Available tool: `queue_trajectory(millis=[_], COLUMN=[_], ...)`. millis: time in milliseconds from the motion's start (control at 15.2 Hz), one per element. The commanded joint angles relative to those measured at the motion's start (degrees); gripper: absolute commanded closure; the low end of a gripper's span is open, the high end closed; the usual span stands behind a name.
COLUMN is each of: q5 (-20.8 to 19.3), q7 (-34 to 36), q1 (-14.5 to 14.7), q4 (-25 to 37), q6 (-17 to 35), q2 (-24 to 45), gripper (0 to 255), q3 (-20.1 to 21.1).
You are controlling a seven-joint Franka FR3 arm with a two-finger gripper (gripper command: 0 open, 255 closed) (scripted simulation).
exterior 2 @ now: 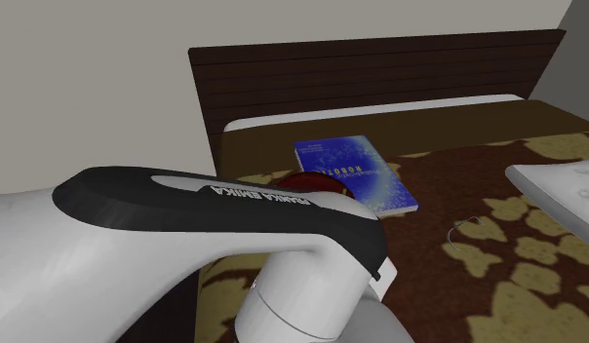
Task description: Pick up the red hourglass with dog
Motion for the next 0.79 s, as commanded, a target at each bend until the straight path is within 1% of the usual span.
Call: queue_trajectory(millis=[0, 198, 726], q5=[-0.1, 0.0, 2.4], q7=[0.0, -0.1, 2.0], q1=[0.0, 0.0, -8.2], q4=[-0.1, -0.2, 0.9], q6=[0.1, 0.2, -5.0], q2=[0.0, 0.0, 4.3], gripper=[255, 255, 255], q3=[-0.1, -0.1, 8.5])
